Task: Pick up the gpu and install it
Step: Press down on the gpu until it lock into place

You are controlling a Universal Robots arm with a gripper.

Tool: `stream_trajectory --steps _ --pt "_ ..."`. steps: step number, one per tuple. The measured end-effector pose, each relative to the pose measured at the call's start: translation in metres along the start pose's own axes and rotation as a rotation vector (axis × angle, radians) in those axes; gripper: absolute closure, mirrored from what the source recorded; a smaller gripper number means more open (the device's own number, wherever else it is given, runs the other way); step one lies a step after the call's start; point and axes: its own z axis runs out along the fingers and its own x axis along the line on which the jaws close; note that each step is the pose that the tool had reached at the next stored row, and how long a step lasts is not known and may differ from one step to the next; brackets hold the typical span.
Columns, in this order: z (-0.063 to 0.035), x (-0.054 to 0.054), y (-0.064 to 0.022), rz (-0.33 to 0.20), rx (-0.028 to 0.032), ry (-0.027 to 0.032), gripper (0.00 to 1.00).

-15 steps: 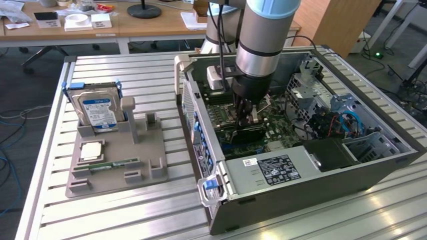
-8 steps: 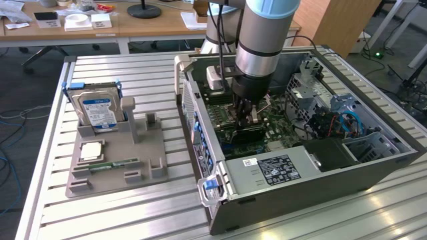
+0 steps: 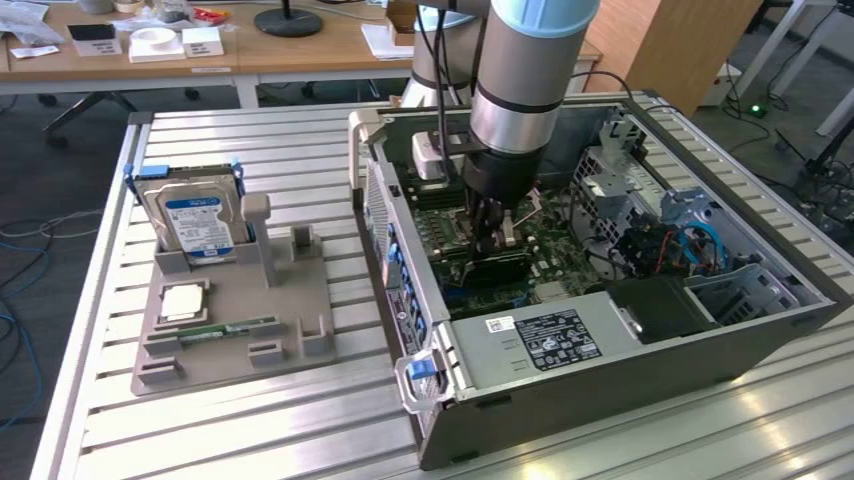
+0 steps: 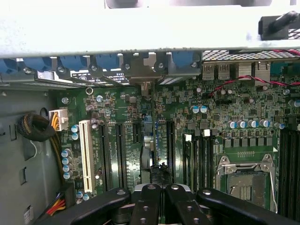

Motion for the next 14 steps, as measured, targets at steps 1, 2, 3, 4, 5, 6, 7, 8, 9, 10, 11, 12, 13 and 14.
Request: stream_trajectory --steps 1,2,3,4,5,6,7,8,9,10,11,12,13,14 --pt "0.0000 0.000 0.0000 0.000 0.0000 0.0000 0.89" --pt "0.0000 0.000 0.0000 0.000 0.0001 -0.0001 0.89" --pt "0.0000 0.000 0.0000 0.000 0.0001 -0.0002 0.89" --pt "-0.0004 0.000 0.0000 0.000 0.0002 -0.0005 0.89" --pt "-0.0011 0.000 -0.0001 0.000 0.0005 -0.0015 0.89" --pt "-0.0025 0.000 -0.0001 0.000 0.0006 -0.0015 0.89" --pt "-0.0045 0.000 -0.0001 0.000 0.0002 -0.0003 0.89" --pt "-0.0060 0.000 -0.0002 0.000 0.0001 -0.0001 0.89" --pt "-0.0075 0.000 -0.0003 0.000 0.0002 -0.0003 0.89" --pt "-0.0091 0.000 -0.0003 0.000 0.0001 -0.0001 0.89" --pt "-0.0108 -0.001 -0.0004 0.000 0.0001 0.0000 0.89" --pt "-0.0126 -0.001 -0.0004 0.000 0.0001 -0.0001 0.89" --pt "-0.0144 -0.001 -0.0005 0.000 0.0002 -0.0002 0.89" --pt "-0.0164 -0.001 -0.0006 0.000 0.0001 0.0000 0.89"
